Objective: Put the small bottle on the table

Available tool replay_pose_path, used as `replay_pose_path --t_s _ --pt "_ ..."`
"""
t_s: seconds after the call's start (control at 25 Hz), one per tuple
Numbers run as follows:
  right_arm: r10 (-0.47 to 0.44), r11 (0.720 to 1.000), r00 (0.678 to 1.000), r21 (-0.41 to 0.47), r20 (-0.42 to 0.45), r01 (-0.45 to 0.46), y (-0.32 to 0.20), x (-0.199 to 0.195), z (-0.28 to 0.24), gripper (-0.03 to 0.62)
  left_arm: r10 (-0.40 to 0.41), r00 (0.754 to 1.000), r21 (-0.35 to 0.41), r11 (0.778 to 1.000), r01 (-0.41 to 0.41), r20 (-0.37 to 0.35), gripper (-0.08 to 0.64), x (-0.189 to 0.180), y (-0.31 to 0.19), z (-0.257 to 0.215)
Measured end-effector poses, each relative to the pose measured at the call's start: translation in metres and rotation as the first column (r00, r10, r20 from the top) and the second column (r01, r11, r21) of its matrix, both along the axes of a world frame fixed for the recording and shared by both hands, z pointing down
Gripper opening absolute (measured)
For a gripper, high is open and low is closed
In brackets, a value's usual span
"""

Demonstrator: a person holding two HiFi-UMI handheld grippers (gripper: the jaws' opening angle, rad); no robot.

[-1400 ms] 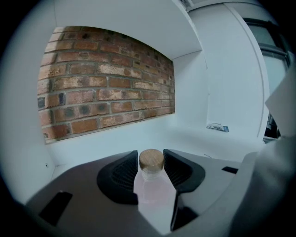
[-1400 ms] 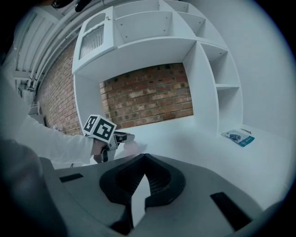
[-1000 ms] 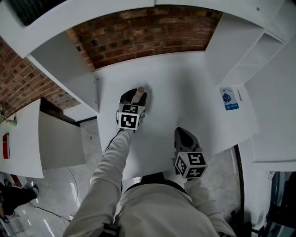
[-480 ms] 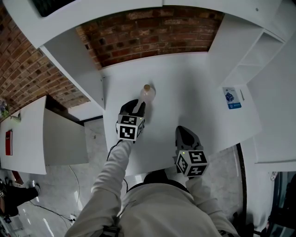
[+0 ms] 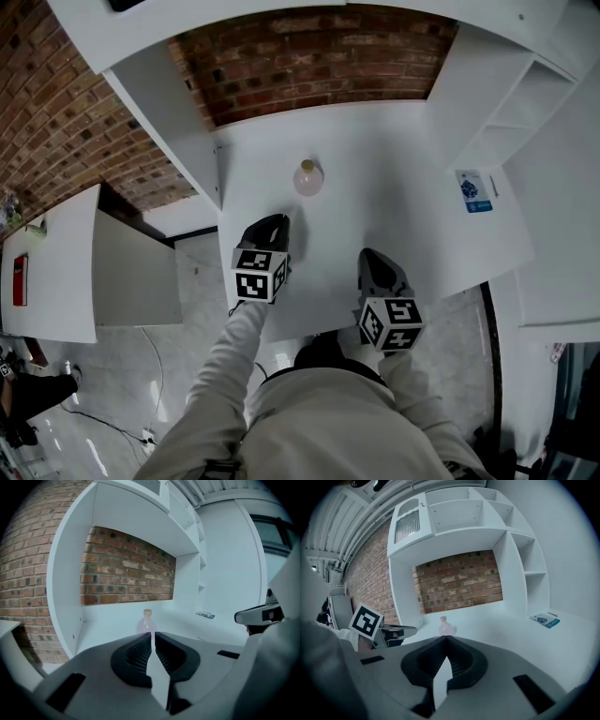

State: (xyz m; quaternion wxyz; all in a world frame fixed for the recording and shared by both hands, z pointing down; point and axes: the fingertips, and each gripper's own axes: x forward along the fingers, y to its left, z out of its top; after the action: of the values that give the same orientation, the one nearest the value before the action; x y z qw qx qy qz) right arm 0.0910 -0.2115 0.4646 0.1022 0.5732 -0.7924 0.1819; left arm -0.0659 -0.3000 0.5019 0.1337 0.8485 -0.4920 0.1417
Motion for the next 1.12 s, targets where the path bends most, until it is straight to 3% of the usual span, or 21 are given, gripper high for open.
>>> replay_pose_path --t_s 0.6,1.12 --pt "-0.015 1.000 1.000 0.022 -0.002 0.015 0.029 -0.026 -0.008 0.028 0.001 0.999 -0.016 1.000 -0.002 -0.048 0.026 -0.028 0.074 -0.007" --pt "-0.036 0.999 0.999 0.028 -0.006 0.036 0.046 -0.044 -0.010 0.028 0.001 0.998 0.002 1.000 -0.001 -0.061 0.025 -0.042 0.104 -0.017"
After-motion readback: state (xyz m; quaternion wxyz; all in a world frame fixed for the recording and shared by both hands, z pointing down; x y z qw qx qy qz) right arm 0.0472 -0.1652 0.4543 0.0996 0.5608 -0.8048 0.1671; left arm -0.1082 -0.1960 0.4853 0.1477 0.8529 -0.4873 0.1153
